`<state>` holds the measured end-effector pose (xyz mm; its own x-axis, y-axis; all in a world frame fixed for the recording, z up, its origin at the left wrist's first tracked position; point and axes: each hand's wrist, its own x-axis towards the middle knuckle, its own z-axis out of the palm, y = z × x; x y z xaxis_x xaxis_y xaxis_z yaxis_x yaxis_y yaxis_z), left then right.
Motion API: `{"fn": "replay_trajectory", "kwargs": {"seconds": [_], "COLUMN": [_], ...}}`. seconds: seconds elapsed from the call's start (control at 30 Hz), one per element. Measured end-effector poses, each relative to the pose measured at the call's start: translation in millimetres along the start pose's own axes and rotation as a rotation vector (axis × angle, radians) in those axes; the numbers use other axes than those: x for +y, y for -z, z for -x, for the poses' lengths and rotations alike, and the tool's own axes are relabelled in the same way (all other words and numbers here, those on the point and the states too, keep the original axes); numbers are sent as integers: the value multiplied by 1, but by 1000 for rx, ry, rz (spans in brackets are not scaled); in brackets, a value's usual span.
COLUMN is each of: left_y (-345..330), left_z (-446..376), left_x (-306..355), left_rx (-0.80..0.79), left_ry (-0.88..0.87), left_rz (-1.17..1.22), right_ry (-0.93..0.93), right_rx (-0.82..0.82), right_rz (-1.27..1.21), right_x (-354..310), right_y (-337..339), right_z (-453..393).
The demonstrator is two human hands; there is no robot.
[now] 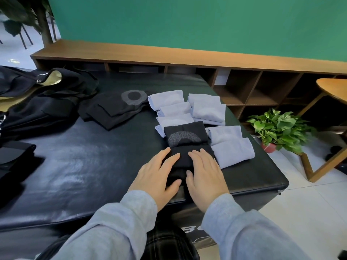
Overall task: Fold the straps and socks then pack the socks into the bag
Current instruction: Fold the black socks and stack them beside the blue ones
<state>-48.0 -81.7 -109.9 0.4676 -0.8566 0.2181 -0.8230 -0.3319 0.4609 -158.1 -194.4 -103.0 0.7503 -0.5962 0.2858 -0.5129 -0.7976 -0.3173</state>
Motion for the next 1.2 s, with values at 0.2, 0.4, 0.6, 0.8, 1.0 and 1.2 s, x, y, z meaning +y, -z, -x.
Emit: {"fn": "replay_trajectory", "kwargs": {"seconds": [0.2,0.4,0.6,0.8,1.0,1.2], "left_y": [4,5,16,31,42,59], "left_z": [-1,-1,7,23,40,45], "left_x": [3,4,10,-1,-25,-57], "left_rx": [-85,-129,-188,-227,-135,-44], "left_ry": [-76,-81,59,261,217,321], "left_rz": [-124,-147,45,362,269,315], "right_ry": [-1,-60,-125,-75,-99,114], "right_rx": [-179,-225,-190,-126,-103,-62], "right_rz": [85,107,181,100,121,24], "right_x": [1,-5,-23,-58,-71,-96], "right_y": [7,12,22,25,10,-5], "right_z": [-4,-12,-8,18,23,18]}}
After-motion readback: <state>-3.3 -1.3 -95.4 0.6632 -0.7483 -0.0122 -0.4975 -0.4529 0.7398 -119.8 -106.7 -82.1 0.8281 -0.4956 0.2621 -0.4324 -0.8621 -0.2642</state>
